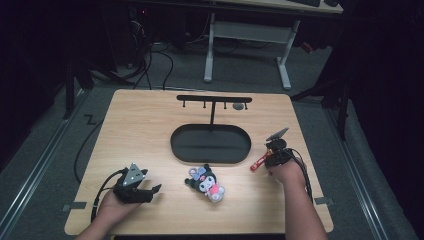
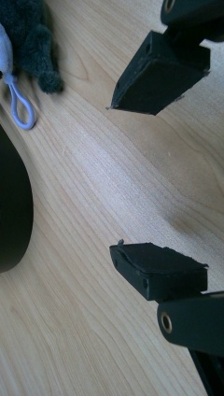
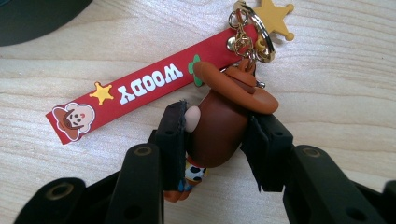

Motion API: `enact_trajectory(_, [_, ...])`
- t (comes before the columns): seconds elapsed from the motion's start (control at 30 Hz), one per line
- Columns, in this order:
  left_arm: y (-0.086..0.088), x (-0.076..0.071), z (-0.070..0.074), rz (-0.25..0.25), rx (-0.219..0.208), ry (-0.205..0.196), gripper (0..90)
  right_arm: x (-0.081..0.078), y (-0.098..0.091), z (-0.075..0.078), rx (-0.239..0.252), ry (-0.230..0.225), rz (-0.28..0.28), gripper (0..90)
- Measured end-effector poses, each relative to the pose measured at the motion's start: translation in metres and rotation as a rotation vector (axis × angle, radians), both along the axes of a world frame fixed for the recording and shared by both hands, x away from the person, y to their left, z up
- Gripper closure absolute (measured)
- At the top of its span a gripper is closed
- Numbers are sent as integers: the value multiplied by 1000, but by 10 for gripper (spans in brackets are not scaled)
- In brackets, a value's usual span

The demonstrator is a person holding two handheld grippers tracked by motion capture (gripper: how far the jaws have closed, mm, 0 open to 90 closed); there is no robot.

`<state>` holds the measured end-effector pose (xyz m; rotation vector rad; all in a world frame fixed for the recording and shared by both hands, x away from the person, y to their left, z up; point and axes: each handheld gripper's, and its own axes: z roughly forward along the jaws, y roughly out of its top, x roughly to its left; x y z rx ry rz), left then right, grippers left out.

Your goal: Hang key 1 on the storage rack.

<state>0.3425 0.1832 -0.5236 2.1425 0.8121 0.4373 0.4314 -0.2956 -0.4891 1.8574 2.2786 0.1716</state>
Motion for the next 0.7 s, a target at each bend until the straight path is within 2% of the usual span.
enact_trajectory(0.07, [0, 0, 0, -1, 0, 2, 257, -2, 0, 1, -6, 5, 4, 618])
enact_trajectory(0.23, [-1, 0, -1, -3, 4, 3, 259, -7, -4, 8, 20, -3, 2, 620])
enact_trajectory(0.37, [-2, 0, -1, -6, 5, 1, 264, -16, -9, 18, 31, 0, 15, 620])
enact_trajectory(0.7, [-4, 0, -1, -10, 10, 0, 267, -45, -8, 48, 73, -32, 56, 622])
